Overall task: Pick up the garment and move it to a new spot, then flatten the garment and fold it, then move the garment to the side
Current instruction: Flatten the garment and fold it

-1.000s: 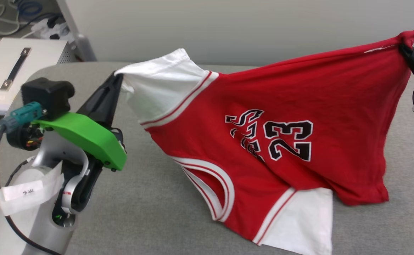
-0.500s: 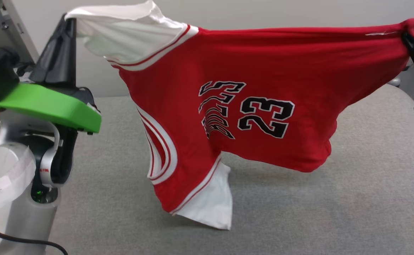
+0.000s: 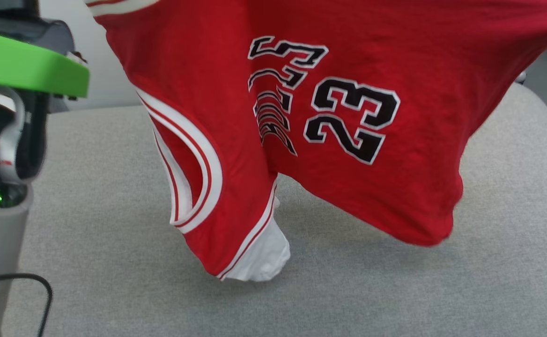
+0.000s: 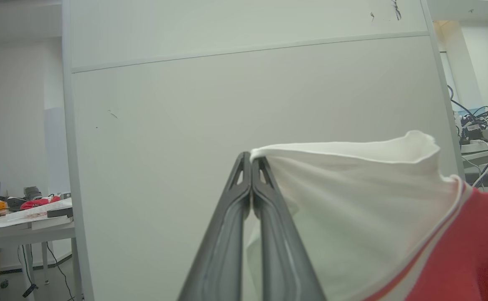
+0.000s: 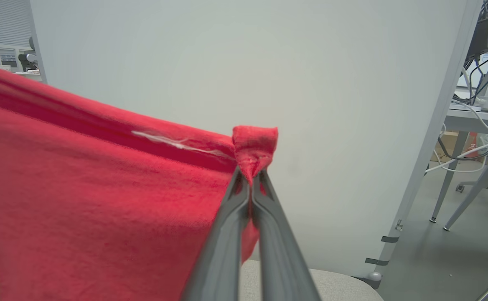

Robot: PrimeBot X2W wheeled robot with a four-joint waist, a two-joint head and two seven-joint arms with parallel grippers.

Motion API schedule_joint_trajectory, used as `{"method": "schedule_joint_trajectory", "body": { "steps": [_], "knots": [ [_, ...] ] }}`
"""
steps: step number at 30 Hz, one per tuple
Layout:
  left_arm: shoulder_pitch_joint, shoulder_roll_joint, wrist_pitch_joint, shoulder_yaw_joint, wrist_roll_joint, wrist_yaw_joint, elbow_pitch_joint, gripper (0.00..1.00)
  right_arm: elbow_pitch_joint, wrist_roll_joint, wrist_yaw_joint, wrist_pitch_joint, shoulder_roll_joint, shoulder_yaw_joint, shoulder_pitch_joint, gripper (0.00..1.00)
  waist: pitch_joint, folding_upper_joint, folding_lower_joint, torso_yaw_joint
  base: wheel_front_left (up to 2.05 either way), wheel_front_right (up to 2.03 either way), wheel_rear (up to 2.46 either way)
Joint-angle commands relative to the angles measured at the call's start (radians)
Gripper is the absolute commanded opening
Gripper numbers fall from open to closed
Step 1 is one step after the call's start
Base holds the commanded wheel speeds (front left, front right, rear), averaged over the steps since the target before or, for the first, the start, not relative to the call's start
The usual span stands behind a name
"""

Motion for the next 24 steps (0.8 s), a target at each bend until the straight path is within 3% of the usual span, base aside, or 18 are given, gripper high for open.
{"method": "schedule_joint_trajectory", "body": {
  "steps": [1, 12, 24],
  "knots": [
    [-0.035, 0.026, 0.008, 0.006, 0.016, -0.009, 0.009, 0.0, -0.004, -0.012, -0.002, -0.011, 0.008, -0.014, -0.023, 0.0, 0.046, 0.0, 0.0, -0.005, 0.0, 0.0, 0.0],
    [-0.246, 0.156, 0.055, 0.012, 0.047, -0.121, 0.056, 0.0, 0.013, -0.093, -0.002, -0.078, 0.014, -0.05, -0.173, 0.0, 0.264, 0.0, 0.0, 0.006, 0.0, 0.0, 0.0],
    [-0.663, 0.167, -0.031, -0.044, 0.116, -0.244, 0.32, 0.0, 0.201, -0.159, -0.002, -0.138, 0.036, -0.026, -0.517, 0.0, 0.515, 0.0, 0.0, 0.02, 0.0, 0.0, 0.0]
  ]
}}
